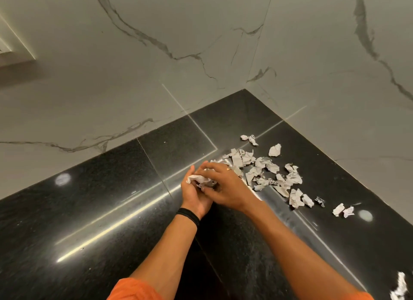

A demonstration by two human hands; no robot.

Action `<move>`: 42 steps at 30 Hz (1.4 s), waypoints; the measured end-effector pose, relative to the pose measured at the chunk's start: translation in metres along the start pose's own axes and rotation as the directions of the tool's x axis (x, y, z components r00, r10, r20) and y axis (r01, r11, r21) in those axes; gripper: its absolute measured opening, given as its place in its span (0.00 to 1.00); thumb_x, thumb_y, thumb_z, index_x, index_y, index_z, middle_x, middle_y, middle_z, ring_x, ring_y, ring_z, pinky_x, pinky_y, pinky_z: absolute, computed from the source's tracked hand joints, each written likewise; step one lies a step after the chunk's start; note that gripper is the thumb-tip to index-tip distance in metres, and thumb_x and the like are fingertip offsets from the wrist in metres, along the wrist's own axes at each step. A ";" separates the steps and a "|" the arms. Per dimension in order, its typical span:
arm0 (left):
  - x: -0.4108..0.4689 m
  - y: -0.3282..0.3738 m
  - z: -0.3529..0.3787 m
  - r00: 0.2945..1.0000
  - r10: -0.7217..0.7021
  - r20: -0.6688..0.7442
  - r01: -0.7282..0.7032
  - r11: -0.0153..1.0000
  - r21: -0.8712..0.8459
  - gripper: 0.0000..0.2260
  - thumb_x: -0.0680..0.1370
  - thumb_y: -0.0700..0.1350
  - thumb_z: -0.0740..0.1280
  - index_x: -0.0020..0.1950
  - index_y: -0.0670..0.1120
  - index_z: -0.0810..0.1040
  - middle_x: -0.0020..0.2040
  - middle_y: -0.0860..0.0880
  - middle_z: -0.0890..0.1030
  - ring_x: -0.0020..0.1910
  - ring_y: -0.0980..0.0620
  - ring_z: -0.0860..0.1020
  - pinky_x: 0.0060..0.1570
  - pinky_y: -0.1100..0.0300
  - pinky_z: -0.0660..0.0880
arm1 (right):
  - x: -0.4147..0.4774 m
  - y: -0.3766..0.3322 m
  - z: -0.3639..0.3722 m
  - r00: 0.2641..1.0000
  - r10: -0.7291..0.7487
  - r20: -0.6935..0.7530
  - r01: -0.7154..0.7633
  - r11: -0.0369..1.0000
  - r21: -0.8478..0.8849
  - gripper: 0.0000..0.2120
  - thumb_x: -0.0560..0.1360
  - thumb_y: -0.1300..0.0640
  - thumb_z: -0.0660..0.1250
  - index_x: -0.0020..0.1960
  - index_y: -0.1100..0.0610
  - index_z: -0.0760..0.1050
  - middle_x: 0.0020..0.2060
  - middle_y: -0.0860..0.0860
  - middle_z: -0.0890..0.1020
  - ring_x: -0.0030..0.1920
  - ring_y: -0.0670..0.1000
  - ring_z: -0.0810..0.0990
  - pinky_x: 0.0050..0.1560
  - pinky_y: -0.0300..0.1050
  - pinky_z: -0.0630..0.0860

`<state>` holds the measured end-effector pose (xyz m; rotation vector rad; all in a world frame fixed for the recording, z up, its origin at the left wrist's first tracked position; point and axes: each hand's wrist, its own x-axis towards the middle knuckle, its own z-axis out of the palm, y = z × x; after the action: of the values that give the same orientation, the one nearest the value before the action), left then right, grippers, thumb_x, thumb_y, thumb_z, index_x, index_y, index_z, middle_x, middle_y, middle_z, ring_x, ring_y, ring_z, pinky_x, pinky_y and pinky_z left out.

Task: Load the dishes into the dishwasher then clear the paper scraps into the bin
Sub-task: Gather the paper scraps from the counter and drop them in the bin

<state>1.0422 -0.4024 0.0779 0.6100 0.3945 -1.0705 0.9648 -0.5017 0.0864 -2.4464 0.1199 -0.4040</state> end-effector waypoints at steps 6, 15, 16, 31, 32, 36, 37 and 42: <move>0.001 -0.003 -0.002 0.997 -0.043 0.066 0.045 0.999 -0.026 0.21 0.81 0.53 0.62 0.69 0.42 0.76 0.63 0.39 0.80 0.63 0.41 0.78 0.70 0.45 0.70 | -0.002 -0.004 -0.023 0.983 0.179 -0.052 -0.163 0.961 0.223 0.24 0.77 0.45 0.72 0.71 0.47 0.75 0.68 0.44 0.78 0.70 0.42 0.73 0.71 0.40 0.67; 0.027 -0.004 0.001 0.998 -0.052 0.034 0.054 0.997 -0.049 0.24 0.80 0.51 0.65 0.74 0.42 0.74 0.67 0.39 0.79 0.68 0.40 0.75 0.68 0.43 0.72 | 0.044 0.121 -0.062 0.792 0.542 -0.279 -0.588 0.801 -0.114 0.12 0.79 0.58 0.68 0.61 0.54 0.82 0.57 0.52 0.83 0.58 0.54 0.80 0.61 0.51 0.75; 0.032 -0.004 0.002 0.998 -0.051 0.028 0.052 0.997 -0.052 0.24 0.80 0.51 0.65 0.74 0.42 0.74 0.66 0.40 0.80 0.66 0.41 0.76 0.68 0.43 0.72 | 0.050 0.135 -0.065 0.791 0.552 -0.263 -0.605 0.769 -0.206 0.12 0.79 0.58 0.68 0.61 0.53 0.82 0.57 0.53 0.83 0.59 0.57 0.80 0.60 0.52 0.75; 0.052 -0.016 0.019 0.999 -0.036 0.004 0.036 0.999 -0.003 0.23 0.79 0.52 0.67 0.70 0.42 0.76 0.67 0.39 0.79 0.63 0.41 0.78 0.68 0.45 0.72 | 0.046 0.086 -0.043 0.839 0.403 -0.366 -0.366 0.915 0.169 0.08 0.79 0.48 0.71 0.56 0.48 0.85 0.49 0.42 0.85 0.54 0.48 0.80 0.56 0.45 0.74; 0.049 -0.017 0.021 0.999 -0.033 0.011 0.033 0.999 0.025 0.21 0.79 0.53 0.66 0.68 0.43 0.78 0.63 0.39 0.81 0.60 0.42 0.79 0.66 0.47 0.73 | 0.041 0.073 -0.040 0.861 0.380 -0.339 -0.330 0.923 0.198 0.07 0.78 0.49 0.72 0.55 0.48 0.85 0.48 0.40 0.85 0.53 0.46 0.80 0.57 0.42 0.73; 0.039 -0.022 0.028 0.998 -0.049 0.048 0.044 0.994 0.103 0.18 0.80 0.54 0.64 0.61 0.44 0.81 0.57 0.42 0.82 0.57 0.44 0.81 0.67 0.47 0.71 | 0.020 0.046 -0.033 0.923 0.314 -0.221 -0.299 0.949 0.097 0.10 0.76 0.45 0.71 0.54 0.45 0.85 0.48 0.39 0.84 0.54 0.44 0.77 0.56 0.41 0.72; 0.037 -0.023 0.029 0.997 -0.059 0.053 0.053 0.992 0.113 0.19 0.80 0.55 0.65 0.62 0.43 0.81 0.58 0.41 0.82 0.59 0.43 0.80 0.68 0.46 0.70 | 0.017 0.044 -0.033 0.936 0.297 -0.188 -0.290 0.955 0.064 0.12 0.76 0.42 0.69 0.55 0.45 0.85 0.49 0.39 0.84 0.55 0.44 0.77 0.57 0.41 0.71; 0.042 -0.025 0.036 0.993 -0.080 0.083 0.070 0.991 0.118 0.19 0.79 0.54 0.65 0.65 0.44 0.80 0.60 0.41 0.81 0.57 0.43 0.80 0.67 0.46 0.71 | 0.014 0.041 -0.053 0.889 0.388 -0.245 -0.317 0.905 0.282 0.09 0.81 0.48 0.68 0.57 0.46 0.85 0.53 0.39 0.85 0.57 0.41 0.79 0.61 0.39 0.72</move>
<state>1.0384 -0.4629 0.0746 0.6517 0.2833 -1.1939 0.9623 -0.5681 0.1040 -2.0580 0.6066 -0.5798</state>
